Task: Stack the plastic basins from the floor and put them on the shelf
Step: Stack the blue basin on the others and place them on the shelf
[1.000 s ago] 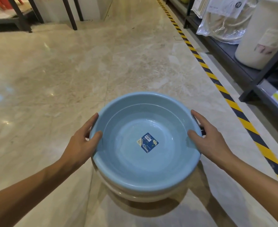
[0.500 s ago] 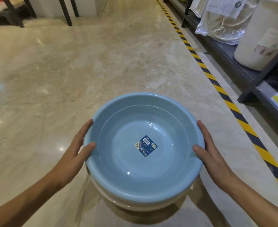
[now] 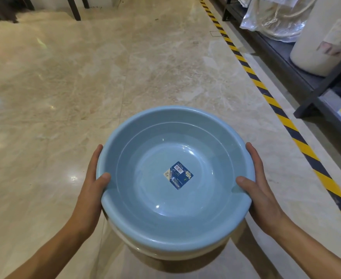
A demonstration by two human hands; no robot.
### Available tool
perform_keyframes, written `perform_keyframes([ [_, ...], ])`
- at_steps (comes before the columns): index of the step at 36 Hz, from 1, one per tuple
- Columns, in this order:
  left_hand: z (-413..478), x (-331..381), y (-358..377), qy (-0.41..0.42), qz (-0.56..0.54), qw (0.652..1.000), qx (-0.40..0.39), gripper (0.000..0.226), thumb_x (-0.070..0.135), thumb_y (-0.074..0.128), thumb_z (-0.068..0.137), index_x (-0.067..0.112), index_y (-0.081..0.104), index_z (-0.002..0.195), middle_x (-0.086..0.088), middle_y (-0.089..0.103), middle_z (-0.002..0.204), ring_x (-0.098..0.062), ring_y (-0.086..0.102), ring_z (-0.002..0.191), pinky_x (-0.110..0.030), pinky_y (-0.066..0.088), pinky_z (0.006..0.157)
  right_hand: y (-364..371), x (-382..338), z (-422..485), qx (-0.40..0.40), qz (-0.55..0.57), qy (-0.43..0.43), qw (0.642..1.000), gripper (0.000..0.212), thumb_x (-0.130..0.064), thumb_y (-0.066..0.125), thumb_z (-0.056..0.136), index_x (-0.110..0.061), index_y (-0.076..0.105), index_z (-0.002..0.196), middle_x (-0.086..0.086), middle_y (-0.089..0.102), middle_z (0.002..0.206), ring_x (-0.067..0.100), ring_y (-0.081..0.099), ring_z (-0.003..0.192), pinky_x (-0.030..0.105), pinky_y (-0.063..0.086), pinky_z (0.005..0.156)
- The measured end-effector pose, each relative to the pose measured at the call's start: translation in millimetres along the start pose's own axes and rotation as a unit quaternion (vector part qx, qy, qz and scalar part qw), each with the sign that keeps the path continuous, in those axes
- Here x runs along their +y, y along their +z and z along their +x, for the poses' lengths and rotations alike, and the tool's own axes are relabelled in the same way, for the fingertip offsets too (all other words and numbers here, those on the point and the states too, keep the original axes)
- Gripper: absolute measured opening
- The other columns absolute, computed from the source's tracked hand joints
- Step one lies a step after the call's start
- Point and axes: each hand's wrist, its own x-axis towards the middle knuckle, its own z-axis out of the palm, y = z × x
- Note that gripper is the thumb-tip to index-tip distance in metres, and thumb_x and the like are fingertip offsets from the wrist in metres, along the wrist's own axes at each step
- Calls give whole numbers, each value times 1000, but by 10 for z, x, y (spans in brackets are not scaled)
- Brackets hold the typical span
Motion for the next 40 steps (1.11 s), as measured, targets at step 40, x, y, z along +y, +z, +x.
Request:
perform_keyframes([
  [40,-77,1709,319,97,-35,995,11,44,43,53,83,54,56,126,23,71,107,-18,68,97,-51,50,91,-307,-1727,-288,70,30,-56,996,59,-31,60,81,-54,48,134,-15,61,133,6,63,98,7,43,50],
])
